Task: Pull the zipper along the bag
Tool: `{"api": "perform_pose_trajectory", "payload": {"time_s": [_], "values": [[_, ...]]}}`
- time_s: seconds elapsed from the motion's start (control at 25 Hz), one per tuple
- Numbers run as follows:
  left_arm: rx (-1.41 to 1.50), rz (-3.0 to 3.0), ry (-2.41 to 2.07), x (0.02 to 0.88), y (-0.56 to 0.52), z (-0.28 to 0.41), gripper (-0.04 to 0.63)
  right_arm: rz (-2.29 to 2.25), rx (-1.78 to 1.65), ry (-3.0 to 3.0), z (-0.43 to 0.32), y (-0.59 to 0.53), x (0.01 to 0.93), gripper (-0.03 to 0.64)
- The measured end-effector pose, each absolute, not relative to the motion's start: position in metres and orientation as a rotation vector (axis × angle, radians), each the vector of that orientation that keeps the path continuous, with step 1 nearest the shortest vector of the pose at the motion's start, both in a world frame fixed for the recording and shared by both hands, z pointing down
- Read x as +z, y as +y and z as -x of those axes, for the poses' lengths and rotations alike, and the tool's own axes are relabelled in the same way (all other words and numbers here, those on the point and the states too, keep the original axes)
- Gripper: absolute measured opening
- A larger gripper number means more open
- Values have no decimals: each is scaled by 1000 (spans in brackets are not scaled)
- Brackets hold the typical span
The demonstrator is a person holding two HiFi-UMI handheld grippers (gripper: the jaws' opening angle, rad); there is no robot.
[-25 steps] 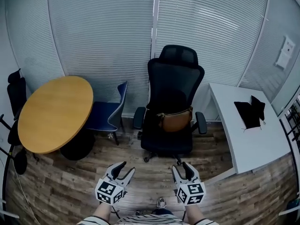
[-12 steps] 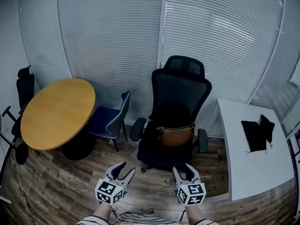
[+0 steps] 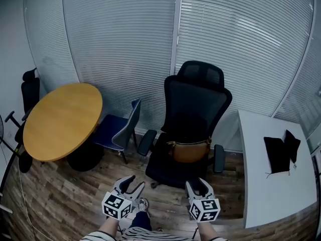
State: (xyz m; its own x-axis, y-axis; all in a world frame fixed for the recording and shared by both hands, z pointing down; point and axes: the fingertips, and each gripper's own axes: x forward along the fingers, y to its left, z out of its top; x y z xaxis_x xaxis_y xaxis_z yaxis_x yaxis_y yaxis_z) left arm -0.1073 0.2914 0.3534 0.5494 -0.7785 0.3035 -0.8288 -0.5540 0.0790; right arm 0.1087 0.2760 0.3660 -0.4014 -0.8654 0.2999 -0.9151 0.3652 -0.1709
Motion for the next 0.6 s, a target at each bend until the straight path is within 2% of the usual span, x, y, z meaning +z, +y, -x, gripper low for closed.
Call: {"api": "perform_pose_trajectory", "payload": {"time_s": [0.6], "values": [[410, -2627, -1133, 382, 119, 125, 164, -1680, 468, -2336, -66, 133, 392, 189]]}}
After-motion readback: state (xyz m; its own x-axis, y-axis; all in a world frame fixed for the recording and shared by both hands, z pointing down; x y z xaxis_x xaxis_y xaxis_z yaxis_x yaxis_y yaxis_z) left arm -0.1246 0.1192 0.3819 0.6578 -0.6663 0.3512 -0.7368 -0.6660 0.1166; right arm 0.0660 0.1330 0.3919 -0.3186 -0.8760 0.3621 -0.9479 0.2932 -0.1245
